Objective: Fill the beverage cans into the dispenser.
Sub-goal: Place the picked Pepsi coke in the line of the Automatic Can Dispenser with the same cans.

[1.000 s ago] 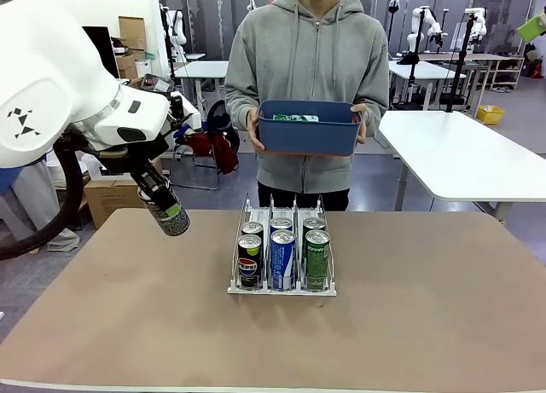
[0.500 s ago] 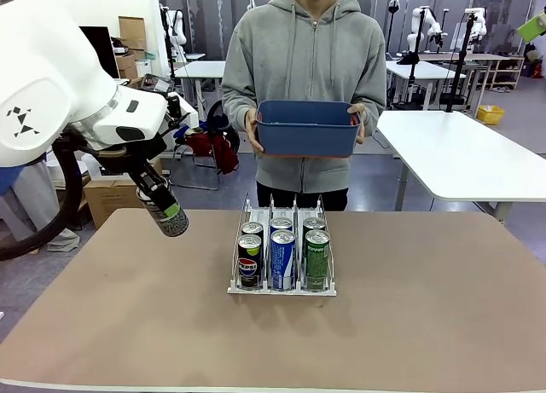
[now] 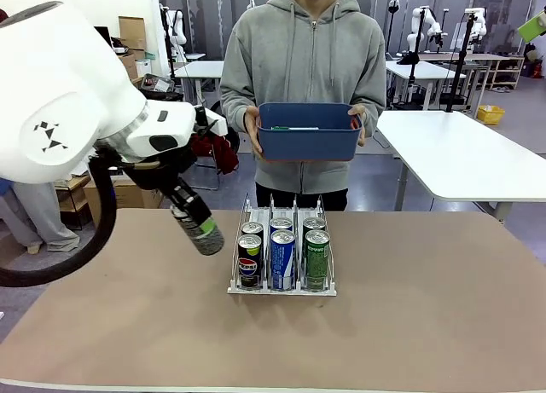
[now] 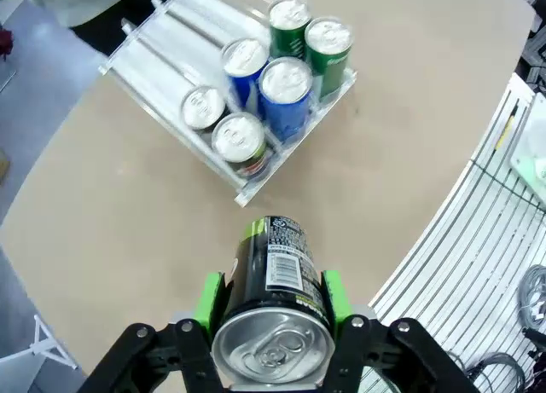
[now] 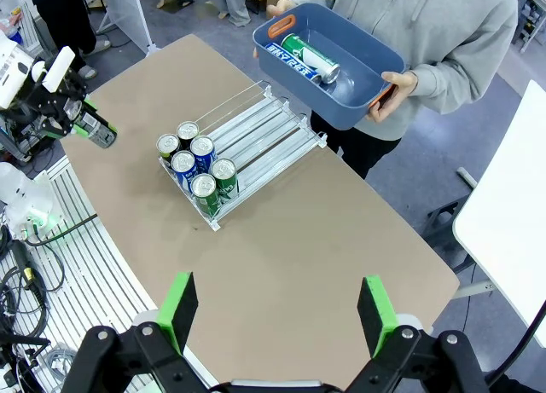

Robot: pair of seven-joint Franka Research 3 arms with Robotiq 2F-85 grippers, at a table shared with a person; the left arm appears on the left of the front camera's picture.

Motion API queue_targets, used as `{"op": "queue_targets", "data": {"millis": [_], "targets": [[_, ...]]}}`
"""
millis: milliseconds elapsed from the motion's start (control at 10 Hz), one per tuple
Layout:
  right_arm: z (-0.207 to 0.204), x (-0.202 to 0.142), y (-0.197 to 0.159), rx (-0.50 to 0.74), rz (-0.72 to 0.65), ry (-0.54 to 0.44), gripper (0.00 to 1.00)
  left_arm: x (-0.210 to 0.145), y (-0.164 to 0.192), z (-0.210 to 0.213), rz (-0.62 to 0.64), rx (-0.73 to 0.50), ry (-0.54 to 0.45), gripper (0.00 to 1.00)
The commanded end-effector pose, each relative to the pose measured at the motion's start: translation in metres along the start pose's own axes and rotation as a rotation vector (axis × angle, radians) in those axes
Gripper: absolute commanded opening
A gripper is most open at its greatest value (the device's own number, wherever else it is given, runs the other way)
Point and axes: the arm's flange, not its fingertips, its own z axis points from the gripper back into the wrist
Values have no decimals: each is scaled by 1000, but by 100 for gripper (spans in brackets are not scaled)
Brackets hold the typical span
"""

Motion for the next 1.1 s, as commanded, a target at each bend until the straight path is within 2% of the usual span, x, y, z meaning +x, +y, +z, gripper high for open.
{"op": "queue_targets", "data": {"millis": [0,300,600,800,900,1000], "targets": [[0,0,0,1,2,-1,100,-26,-18,-31,-7,-25,-82,58],[0,0,0,1,2,-1,100,-21,-30,-73,-32,-19,-56,58],[0,0,0,1,2,-1,100,-24,-41,-90,-31,-10,-24,58],[0,0,0,1,2,-1,100,-28,-41,-104,-99,-22,-1,58],[0,0,0,1,2,-1,100,23,-30,-90,-58,-33,13,58],[0,0,0,1,2,-1,100,23,-30,-90,-58,-33,13,58]]}}
